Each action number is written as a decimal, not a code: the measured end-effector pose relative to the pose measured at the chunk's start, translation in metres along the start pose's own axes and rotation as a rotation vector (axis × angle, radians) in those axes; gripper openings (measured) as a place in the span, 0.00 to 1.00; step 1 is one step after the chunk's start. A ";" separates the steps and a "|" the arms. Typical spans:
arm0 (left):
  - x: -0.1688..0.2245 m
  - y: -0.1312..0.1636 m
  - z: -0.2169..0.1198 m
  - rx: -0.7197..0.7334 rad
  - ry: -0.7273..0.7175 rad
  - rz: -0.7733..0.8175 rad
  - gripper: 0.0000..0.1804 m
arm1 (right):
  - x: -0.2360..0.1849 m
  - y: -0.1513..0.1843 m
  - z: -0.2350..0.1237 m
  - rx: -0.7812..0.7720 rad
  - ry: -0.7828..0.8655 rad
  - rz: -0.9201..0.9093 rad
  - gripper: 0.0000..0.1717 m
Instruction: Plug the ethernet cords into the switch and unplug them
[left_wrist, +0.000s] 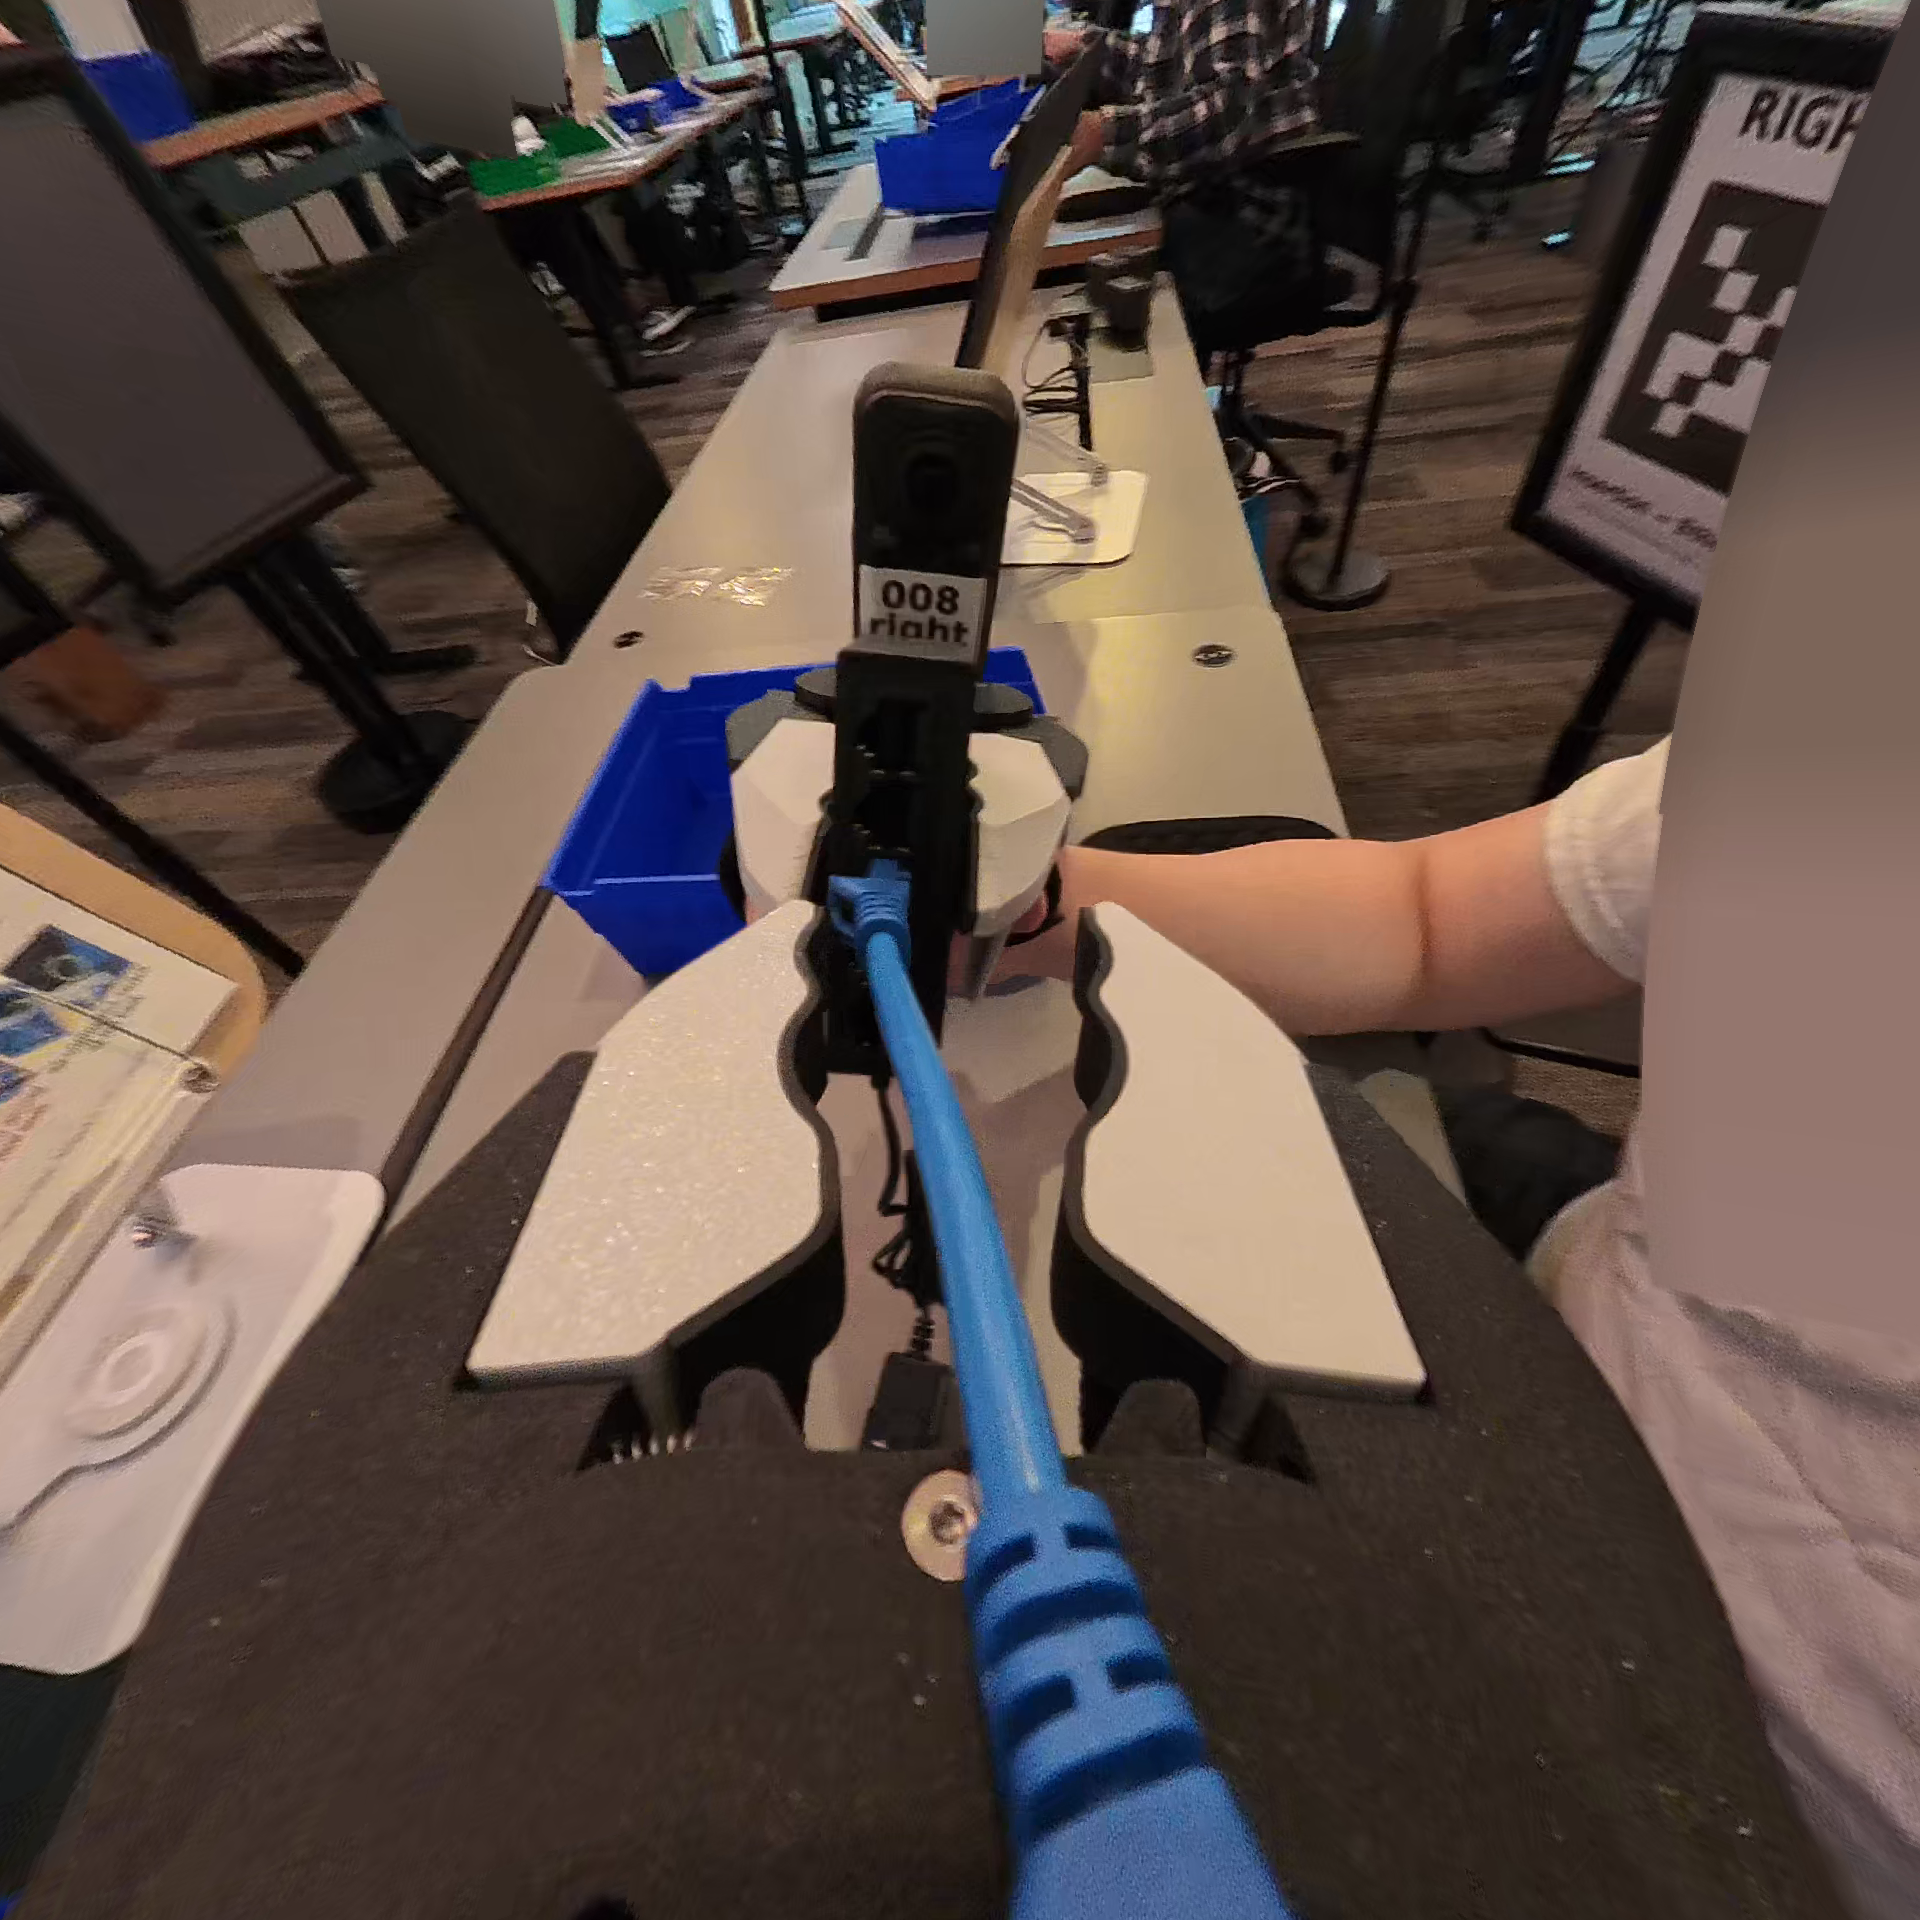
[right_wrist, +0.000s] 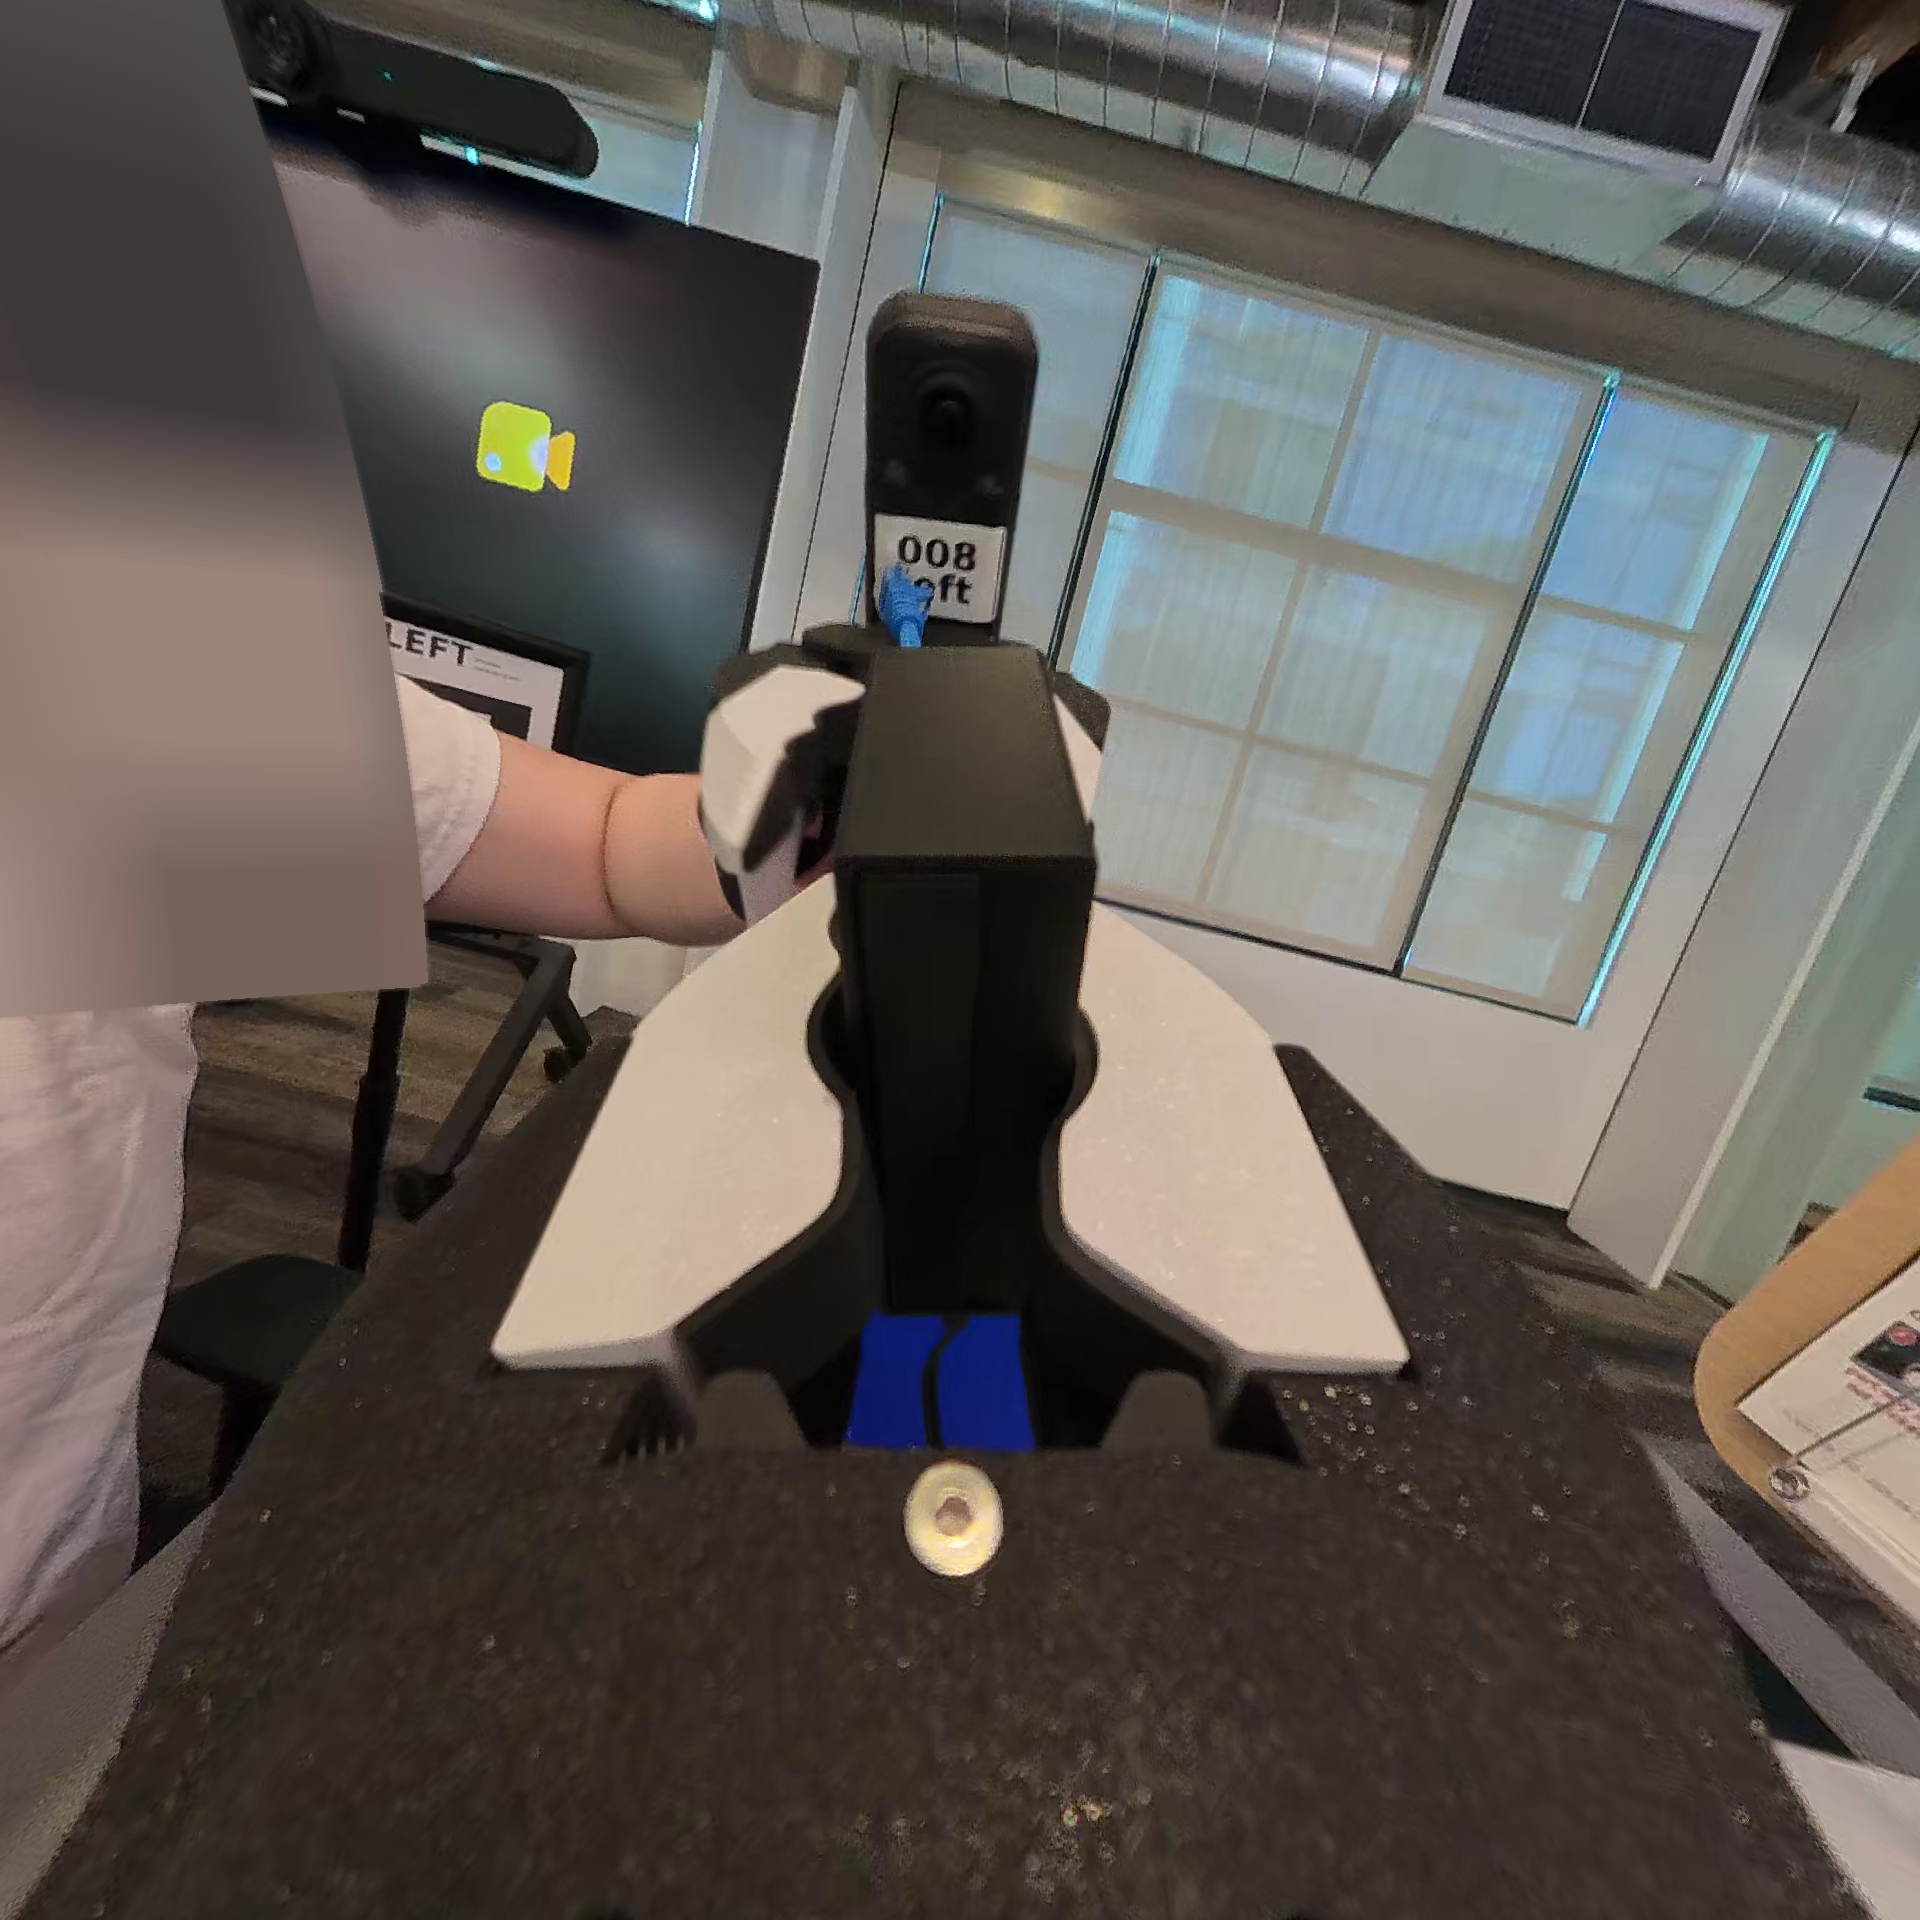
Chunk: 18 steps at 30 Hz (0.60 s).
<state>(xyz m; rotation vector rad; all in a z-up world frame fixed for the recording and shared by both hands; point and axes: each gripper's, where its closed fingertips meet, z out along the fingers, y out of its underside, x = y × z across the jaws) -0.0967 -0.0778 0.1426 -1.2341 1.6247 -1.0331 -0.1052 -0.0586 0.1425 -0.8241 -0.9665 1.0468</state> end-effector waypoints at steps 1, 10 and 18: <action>-0.001 -0.001 0.000 0.010 -0.017 0.023 0.24 | -0.003 -0.002 0.000 0.015 -0.018 0.005 0.18; -0.016 -0.013 -0.014 0.153 -0.157 0.106 0.25 | -0.001 -0.014 0.003 0.182 -0.035 0.140 0.18; -0.019 -0.011 -0.011 0.219 -0.173 0.077 0.24 | -0.004 -0.021 0.003 0.383 -0.132 0.313 0.19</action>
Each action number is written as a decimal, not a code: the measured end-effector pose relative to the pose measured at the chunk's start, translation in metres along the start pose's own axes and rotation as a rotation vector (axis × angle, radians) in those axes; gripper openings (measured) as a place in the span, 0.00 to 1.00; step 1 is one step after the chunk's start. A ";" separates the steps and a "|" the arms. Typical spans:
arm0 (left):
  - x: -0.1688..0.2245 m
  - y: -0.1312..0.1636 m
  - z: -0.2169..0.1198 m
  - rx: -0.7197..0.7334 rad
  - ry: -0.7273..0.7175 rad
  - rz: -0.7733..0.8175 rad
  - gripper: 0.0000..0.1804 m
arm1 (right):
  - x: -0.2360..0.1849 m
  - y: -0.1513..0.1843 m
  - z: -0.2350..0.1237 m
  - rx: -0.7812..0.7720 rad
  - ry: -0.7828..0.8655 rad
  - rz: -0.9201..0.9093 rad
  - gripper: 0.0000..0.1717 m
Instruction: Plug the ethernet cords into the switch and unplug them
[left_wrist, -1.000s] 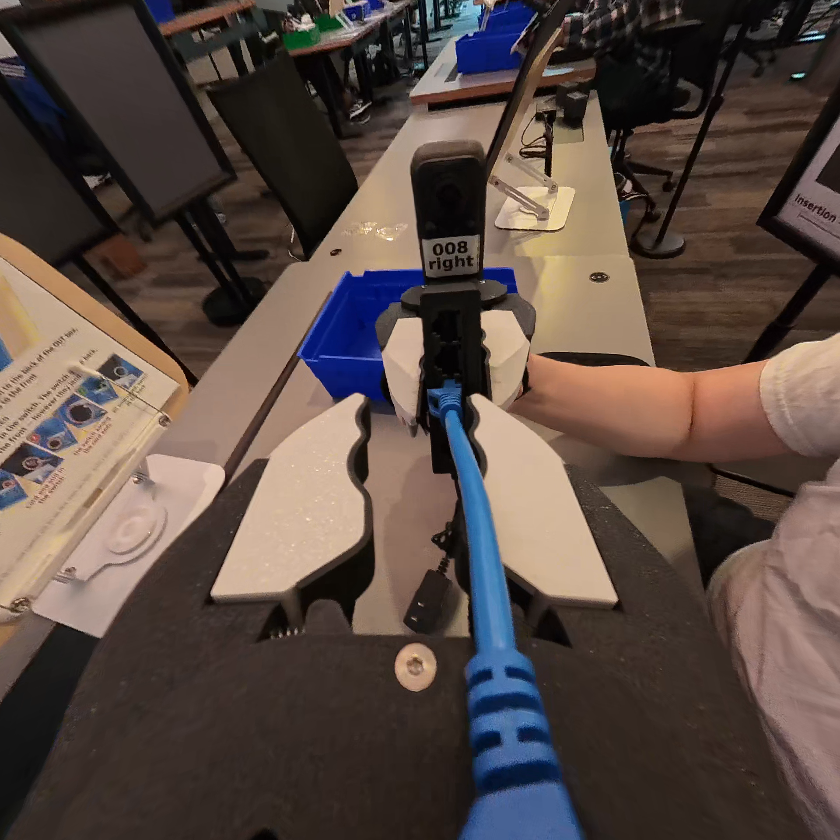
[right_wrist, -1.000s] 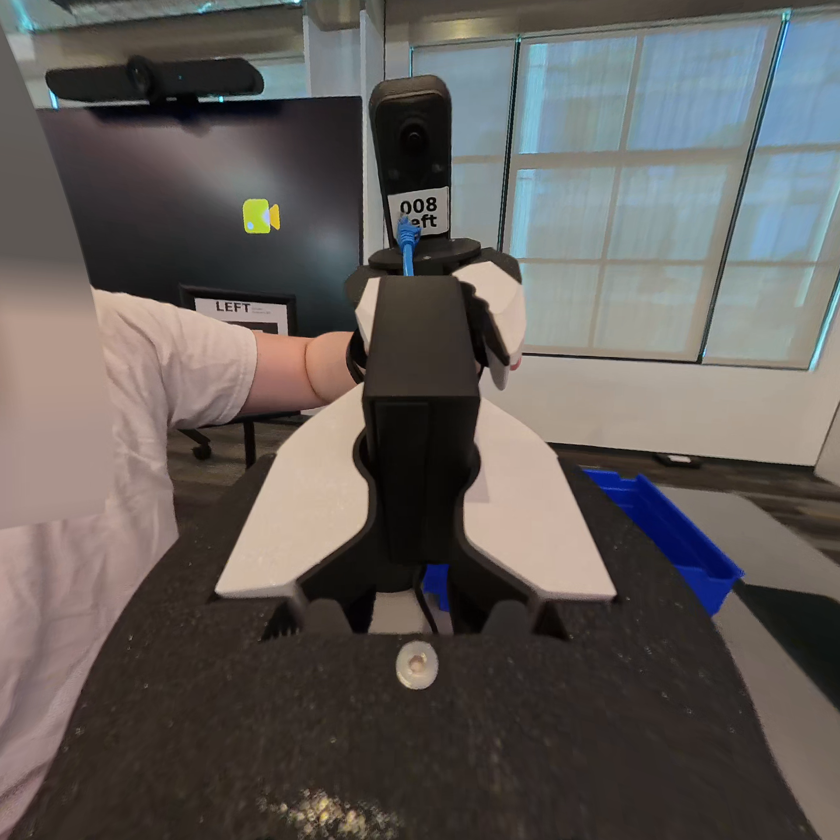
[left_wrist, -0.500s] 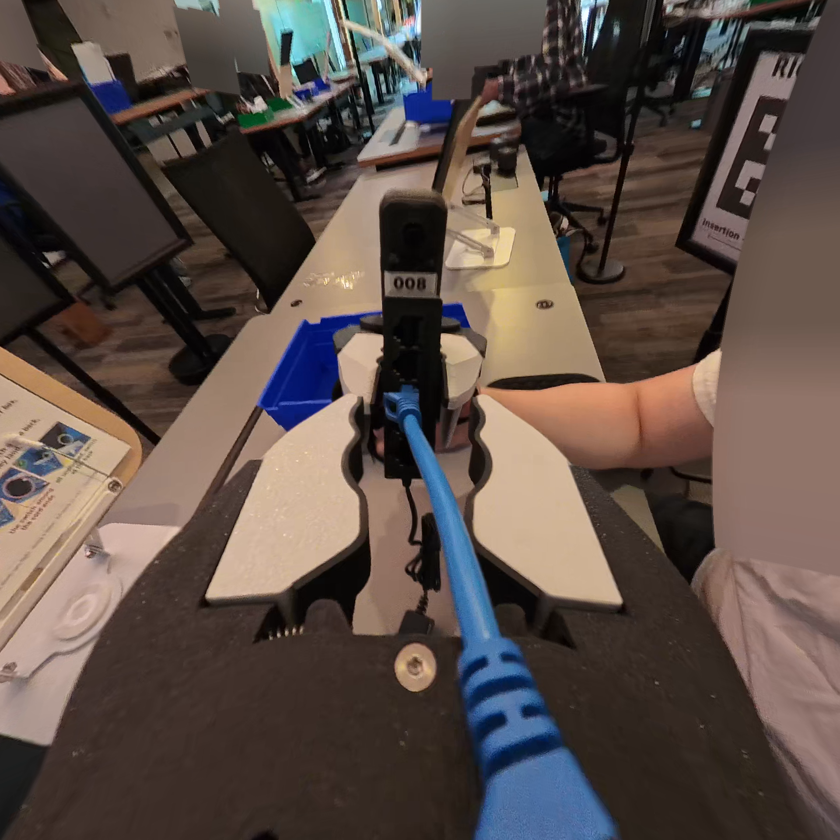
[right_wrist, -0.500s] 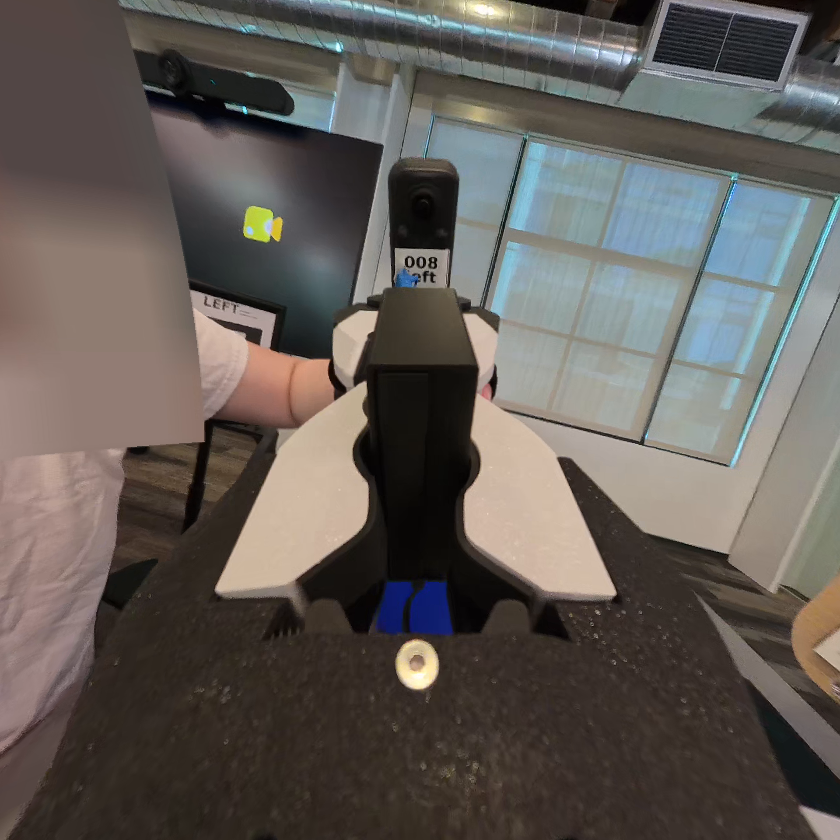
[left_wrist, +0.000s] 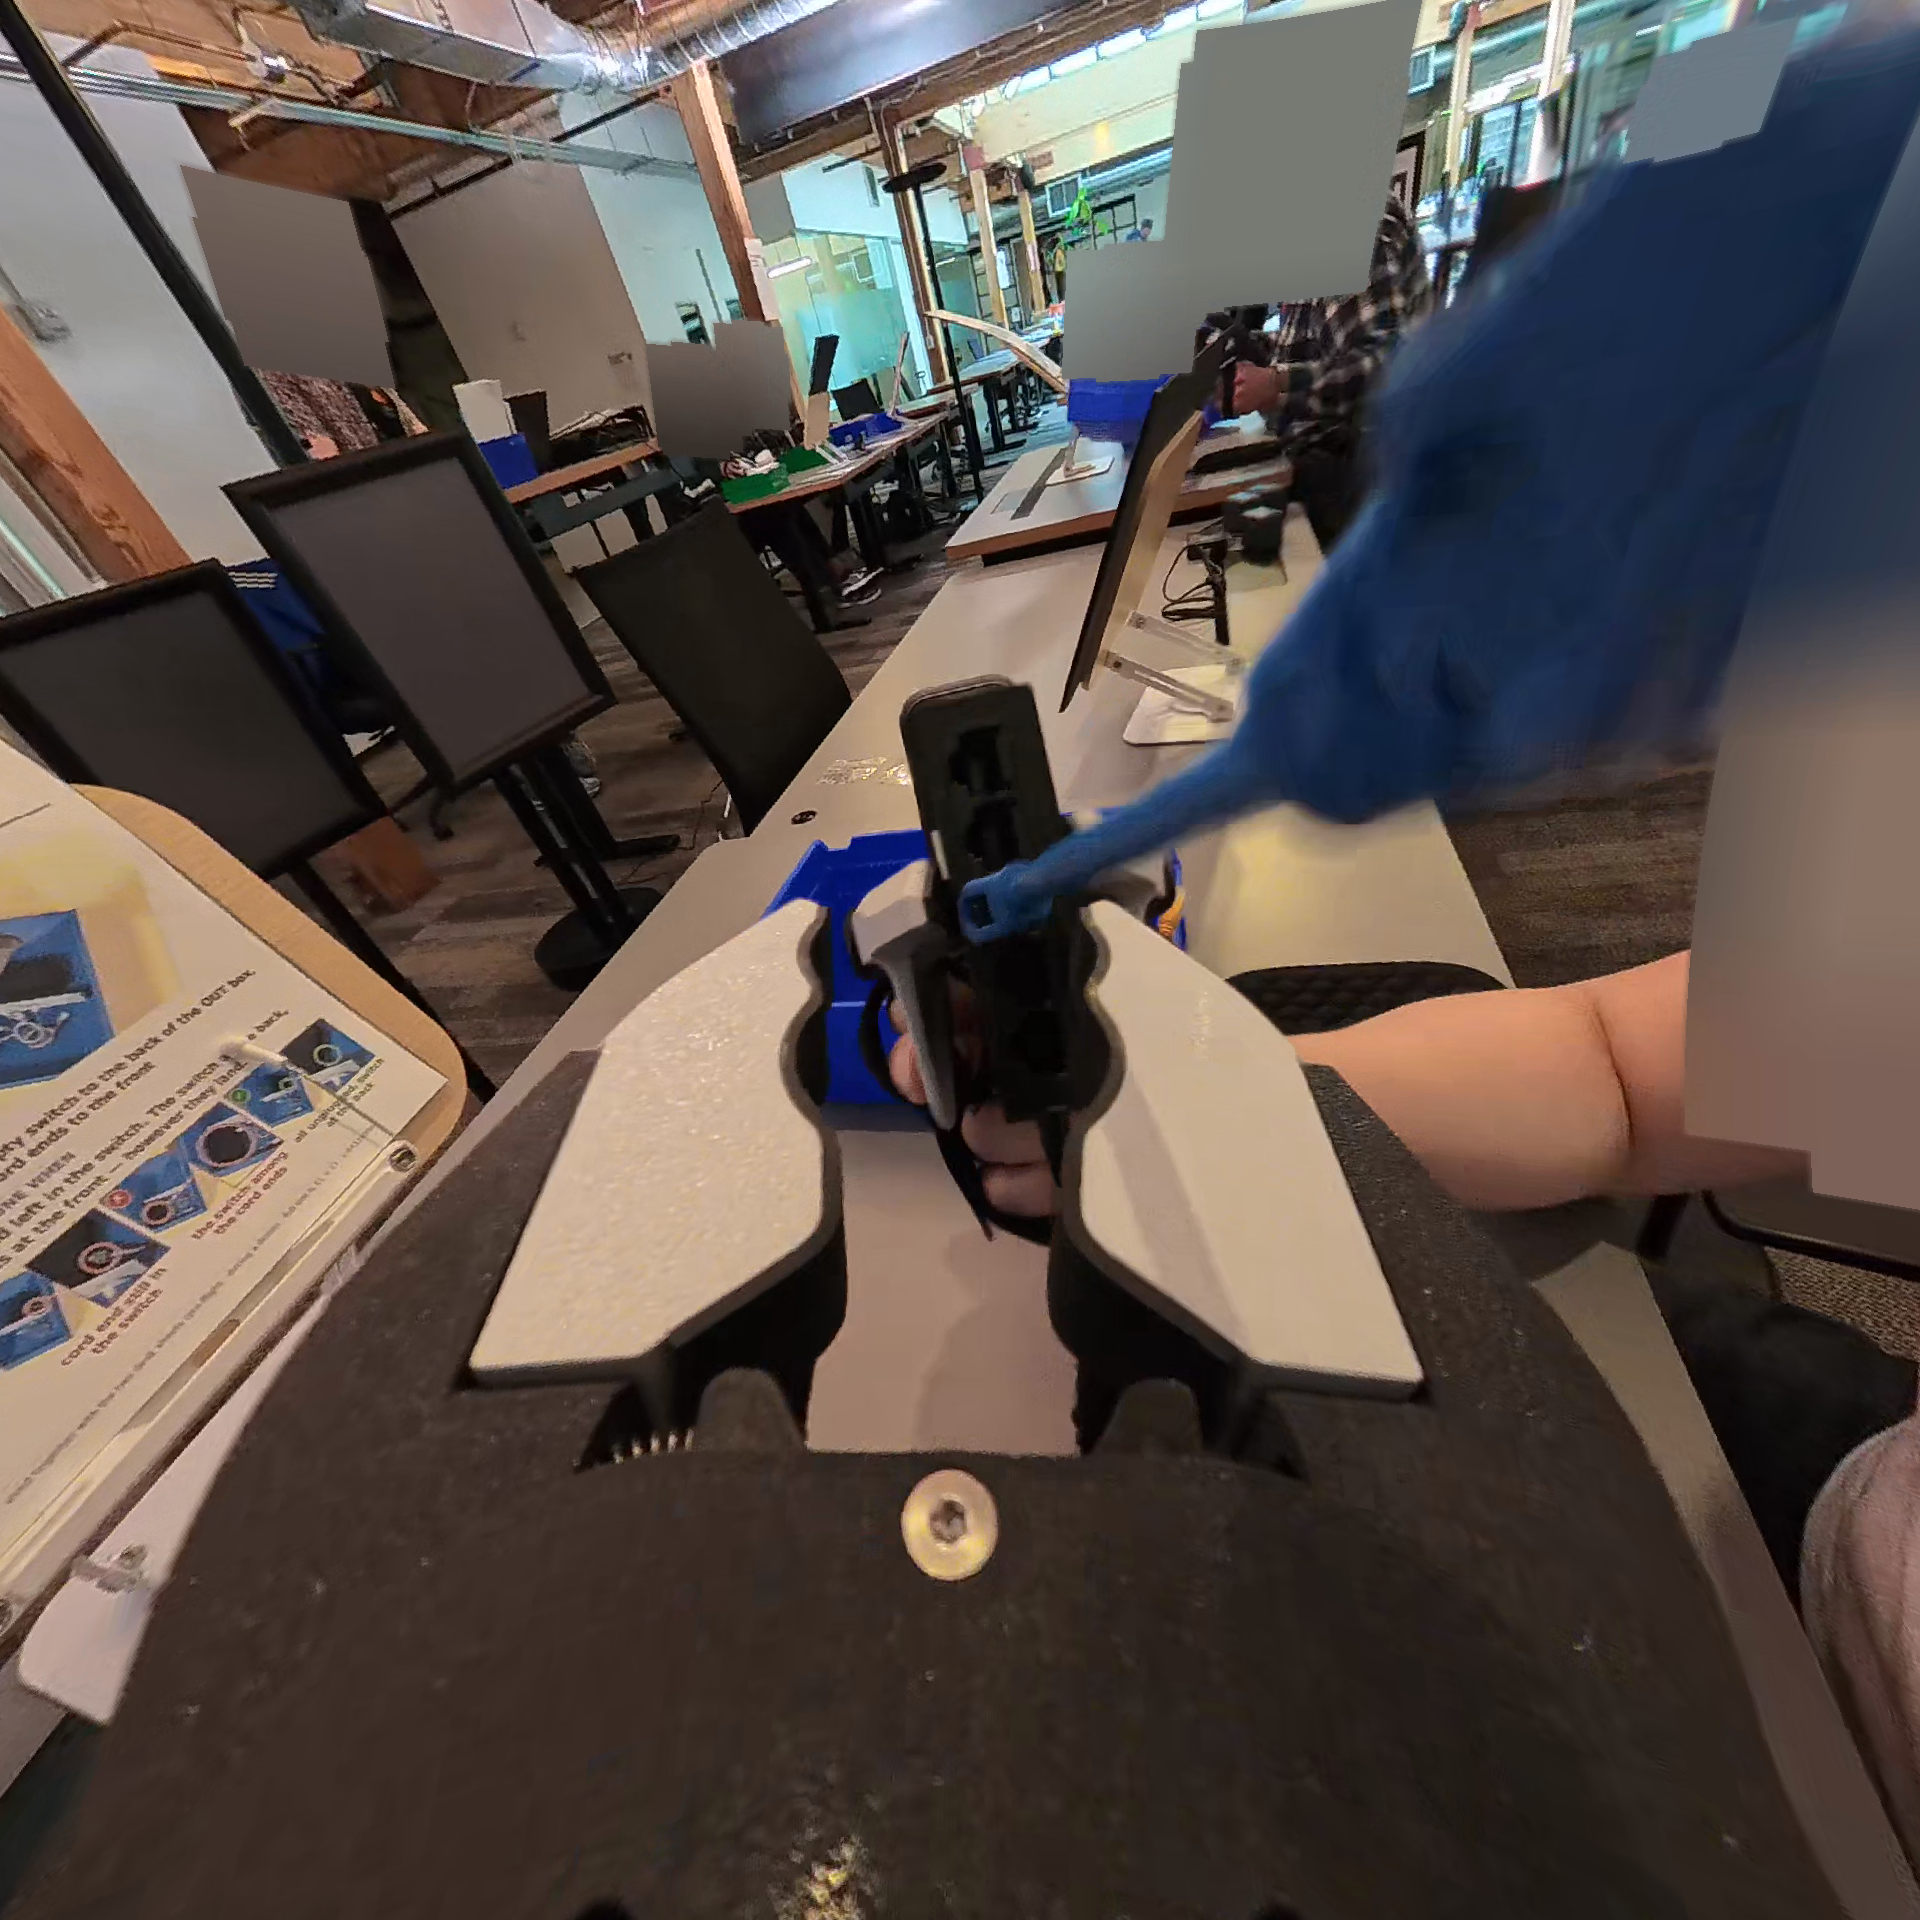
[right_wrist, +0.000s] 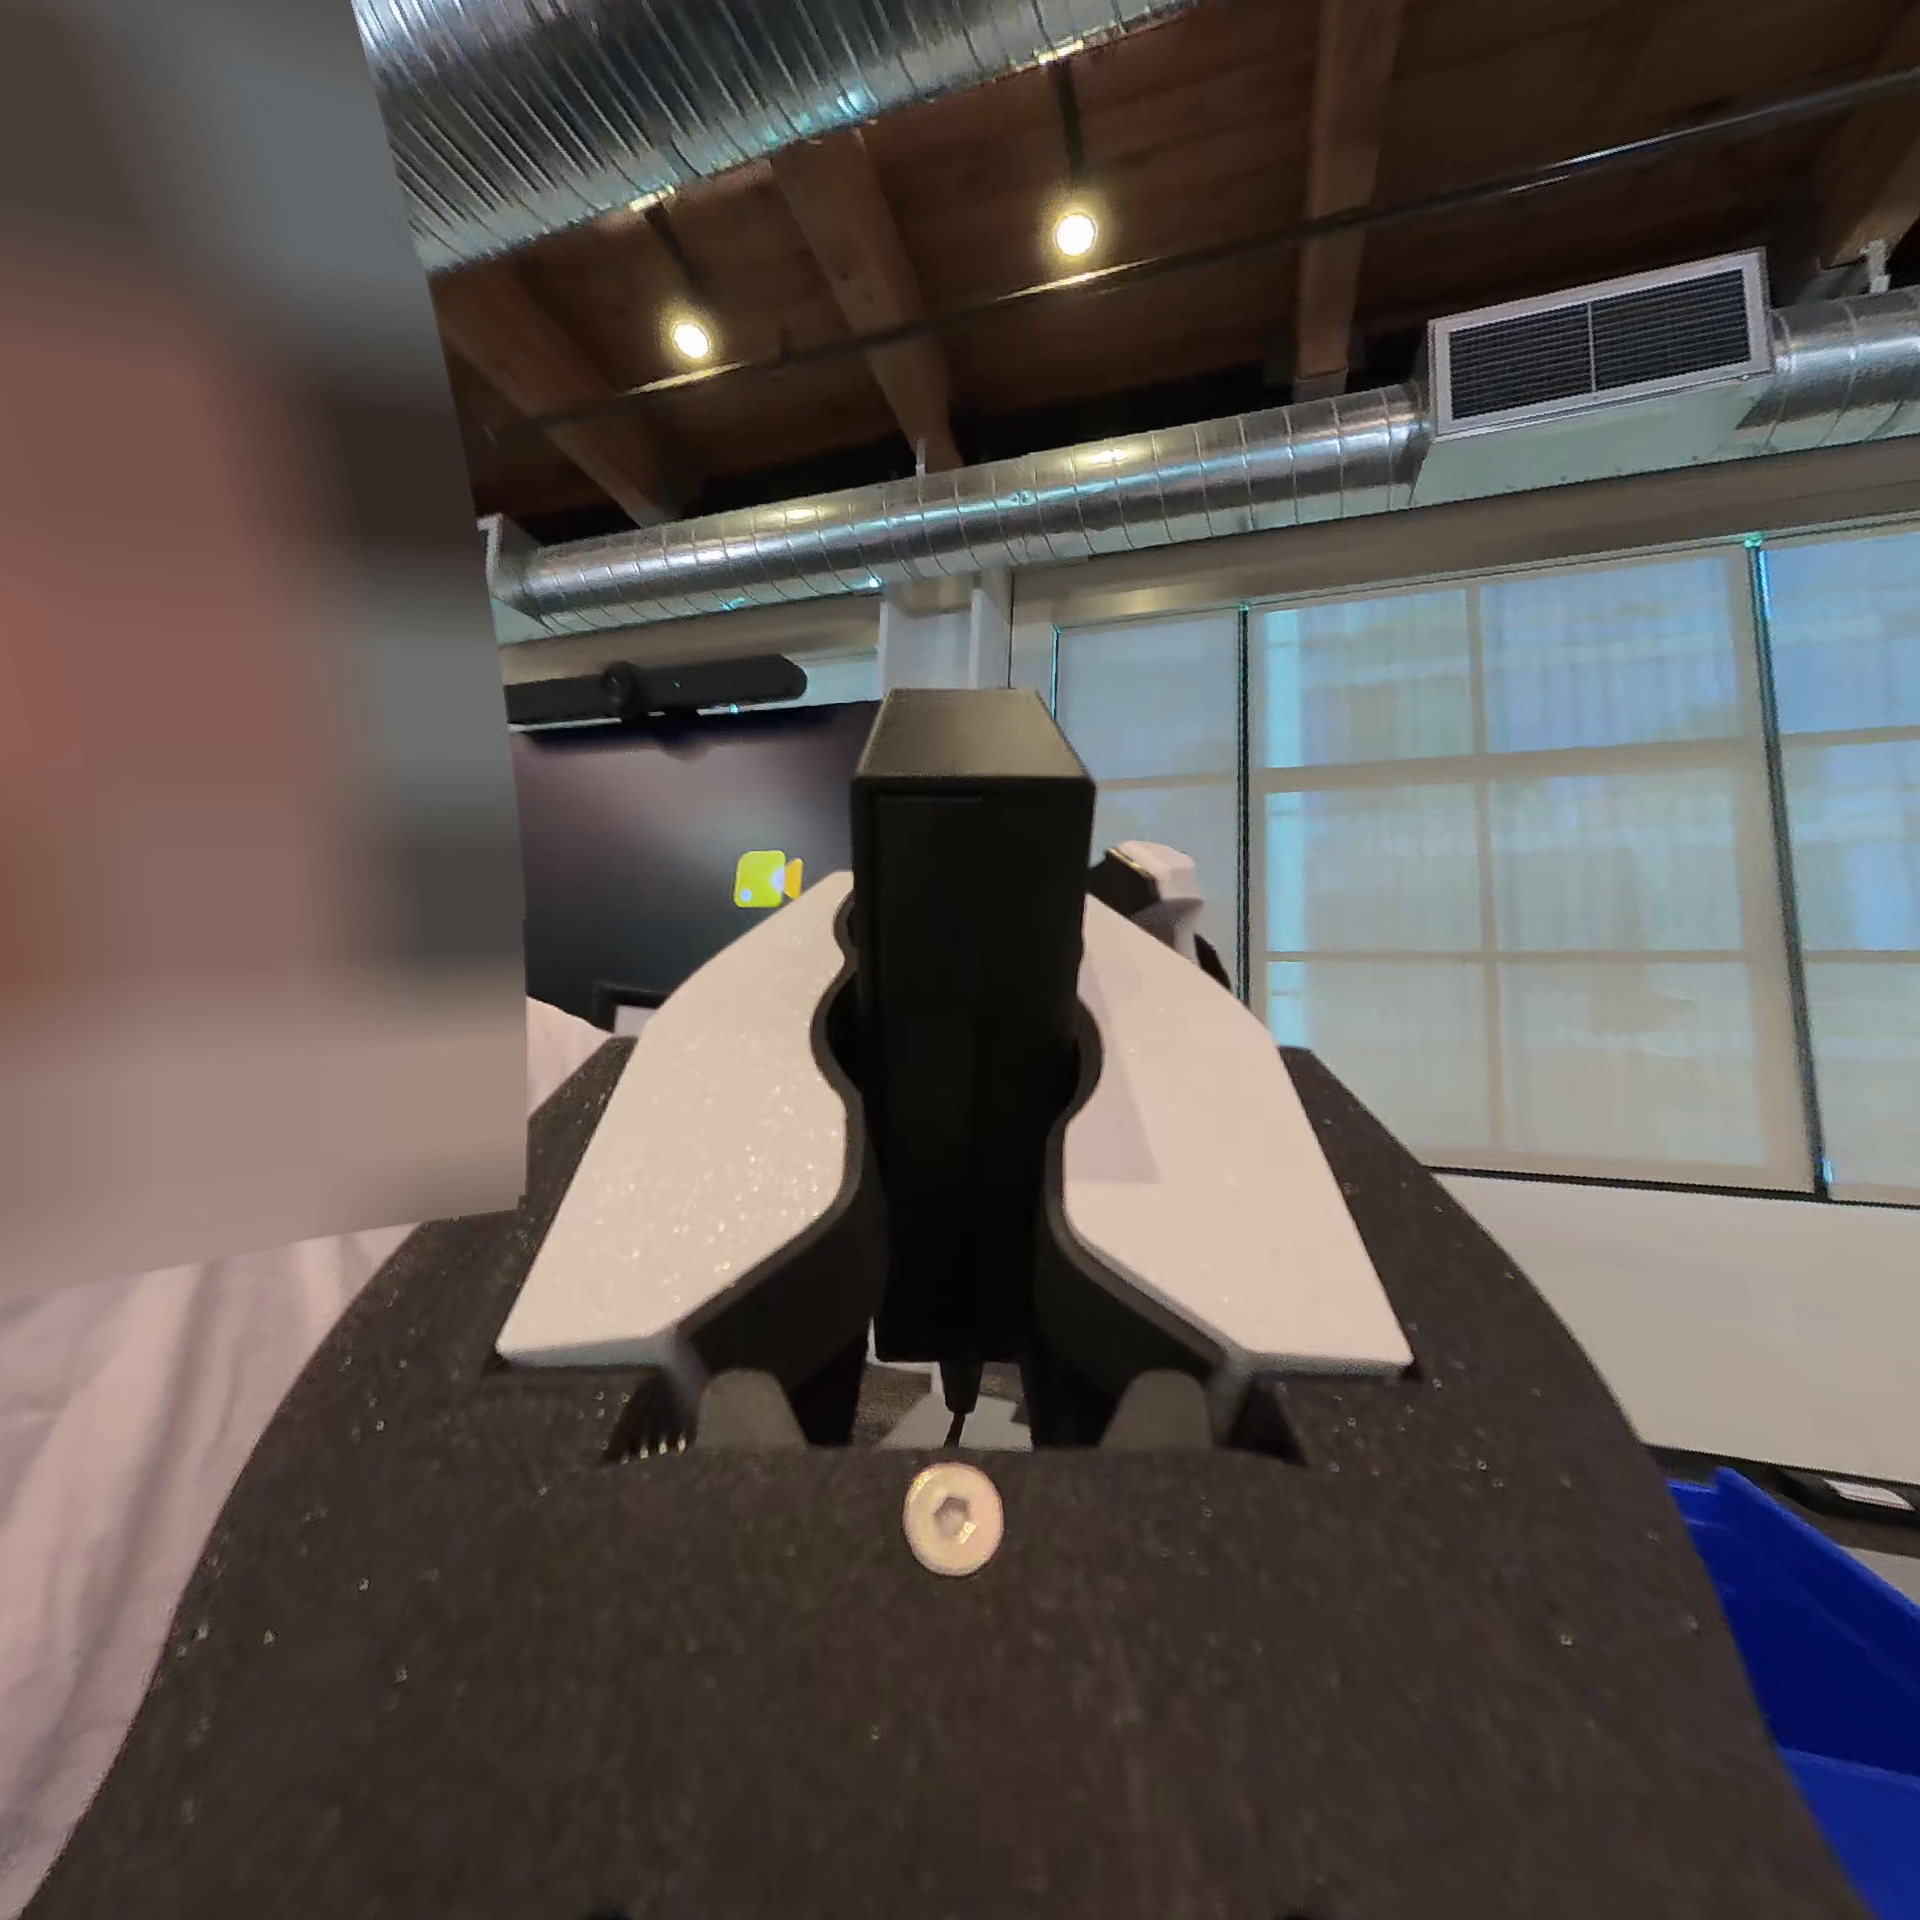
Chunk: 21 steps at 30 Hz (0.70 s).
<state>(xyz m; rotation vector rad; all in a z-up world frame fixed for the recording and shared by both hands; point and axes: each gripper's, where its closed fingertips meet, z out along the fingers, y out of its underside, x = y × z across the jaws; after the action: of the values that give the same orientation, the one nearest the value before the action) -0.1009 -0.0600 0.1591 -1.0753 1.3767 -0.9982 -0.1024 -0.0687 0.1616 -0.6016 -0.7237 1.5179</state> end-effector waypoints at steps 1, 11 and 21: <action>0.002 -0.001 0.002 0.006 0.006 0.002 0.23 | 0.000 0.004 0.001 -0.021 0.006 -0.022 0.19; 0.020 0.002 0.004 -0.127 -0.006 0.230 0.13 | -0.013 0.012 0.002 -0.149 0.001 -0.304 0.18; 0.026 -0.005 0.001 -0.125 0.028 0.202 0.12 | -0.020 0.009 0.007 -0.171 0.011 -0.373 0.18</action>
<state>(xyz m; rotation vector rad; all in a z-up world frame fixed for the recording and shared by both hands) -0.0997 -0.0867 0.1576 -0.9932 1.5537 -0.7917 -0.1122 -0.0895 0.1591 -0.5650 -0.9084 1.1151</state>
